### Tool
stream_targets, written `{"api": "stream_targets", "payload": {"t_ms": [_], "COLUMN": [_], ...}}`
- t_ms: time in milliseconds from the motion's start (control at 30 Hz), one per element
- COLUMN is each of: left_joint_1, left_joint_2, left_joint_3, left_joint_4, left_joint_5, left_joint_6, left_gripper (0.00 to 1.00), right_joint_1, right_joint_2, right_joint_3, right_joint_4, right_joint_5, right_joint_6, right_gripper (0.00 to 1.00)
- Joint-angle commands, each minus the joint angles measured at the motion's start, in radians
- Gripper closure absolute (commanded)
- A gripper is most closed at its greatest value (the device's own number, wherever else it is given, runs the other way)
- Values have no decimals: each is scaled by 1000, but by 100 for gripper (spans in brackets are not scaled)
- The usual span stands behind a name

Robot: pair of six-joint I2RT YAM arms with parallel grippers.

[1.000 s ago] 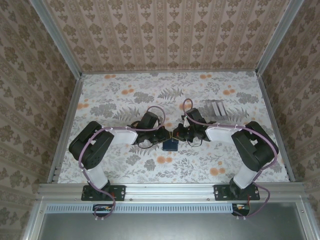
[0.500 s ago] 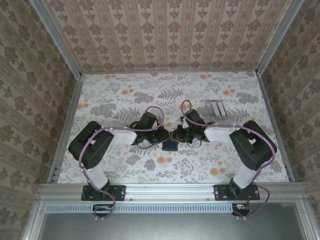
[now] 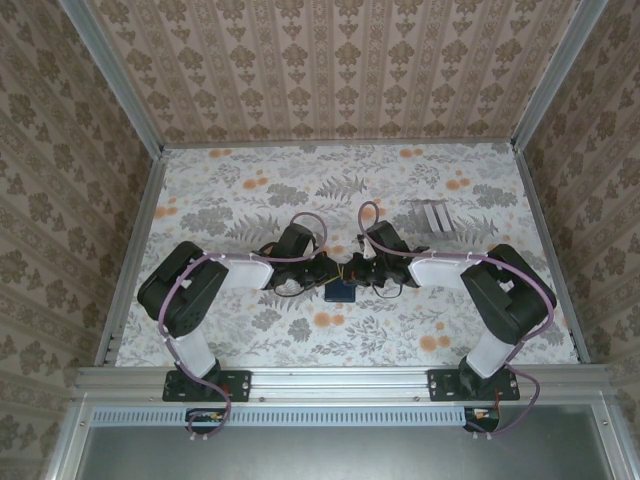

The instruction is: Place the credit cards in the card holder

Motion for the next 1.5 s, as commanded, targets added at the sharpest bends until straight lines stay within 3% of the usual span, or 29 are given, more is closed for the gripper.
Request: {"api": "stream_targets", "payload": {"t_ms": [0,367,900,1467], "left_joint_1": [8,14,12,8], "left_joint_2": [40,54,48,60], "left_joint_3": [-32,-43,-50,-36], "left_joint_4": [-31,10,10,11], "left_joint_5": [-38,-20,-21,-13], "left_joint_6": [-21,-42,-39,-42], "left_gripper": [87,87,86,87], "right_joint_1": [23,44,-21,-17], "right_joint_2": [28,41,-65,-7], "right_joint_3": [-23,-62,-9,-27], "right_joint_4": [36,24,34,15], "right_joint_5": [3,80,-79,0], "right_joint_6": [12,-47,10,-49], "right_gripper": [100,100,100,100]}}
